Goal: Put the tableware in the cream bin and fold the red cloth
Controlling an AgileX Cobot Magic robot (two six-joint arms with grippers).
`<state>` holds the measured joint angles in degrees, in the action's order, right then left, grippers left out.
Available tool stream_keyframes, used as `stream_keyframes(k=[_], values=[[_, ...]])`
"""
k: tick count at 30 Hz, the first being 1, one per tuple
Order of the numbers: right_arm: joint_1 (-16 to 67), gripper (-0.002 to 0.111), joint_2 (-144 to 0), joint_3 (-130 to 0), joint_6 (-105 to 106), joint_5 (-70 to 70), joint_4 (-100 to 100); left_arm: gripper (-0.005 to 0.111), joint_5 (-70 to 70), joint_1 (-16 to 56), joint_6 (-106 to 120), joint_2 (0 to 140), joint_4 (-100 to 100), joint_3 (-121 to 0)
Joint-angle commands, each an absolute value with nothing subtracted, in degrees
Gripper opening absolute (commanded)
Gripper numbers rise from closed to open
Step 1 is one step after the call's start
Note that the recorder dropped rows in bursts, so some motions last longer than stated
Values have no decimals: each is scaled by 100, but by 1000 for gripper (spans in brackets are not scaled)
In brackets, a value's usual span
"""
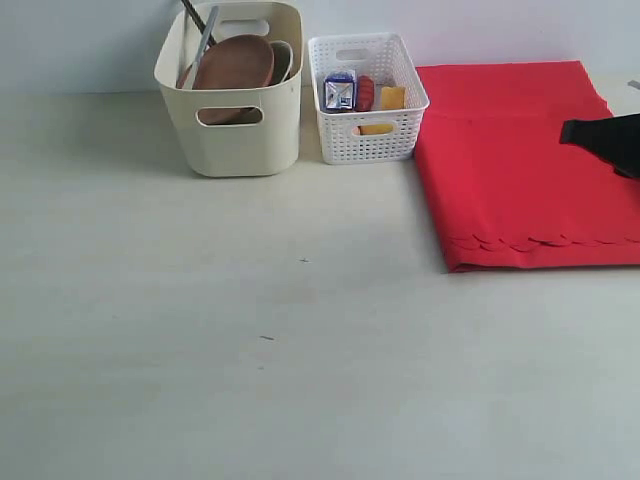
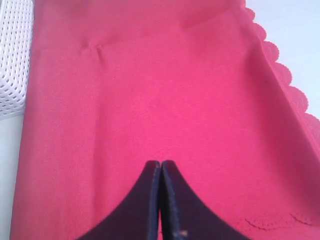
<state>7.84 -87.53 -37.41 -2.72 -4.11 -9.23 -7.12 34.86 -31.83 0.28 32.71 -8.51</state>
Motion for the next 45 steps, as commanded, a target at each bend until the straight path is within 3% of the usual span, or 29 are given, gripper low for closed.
stream_keyframes(k=[1,7,11,22,31,45], values=[[768,0,-8715,-3733,-301,-443,-906,1,-877,2426,-2821,0,3371,-748],[768,0,-8715,-3733,-301,-443,-906,1,-905,1049,-2873,0,3386,-672],[768,0,-8715,-3733,-301,-443,-906,1,-905,599,-2873,0,3386,-672],[768,0,-8715,-3733,-301,-444,-924,1,-1127,454,-2768,0,3409,-672],[768,0,-8715,-3733,-301,-444,-924,1,-1428,454,585,0,994,-672],[768,0,-8715,-3733,-301,-444,-942,1,-1207,-166,0,0,513,-516]])
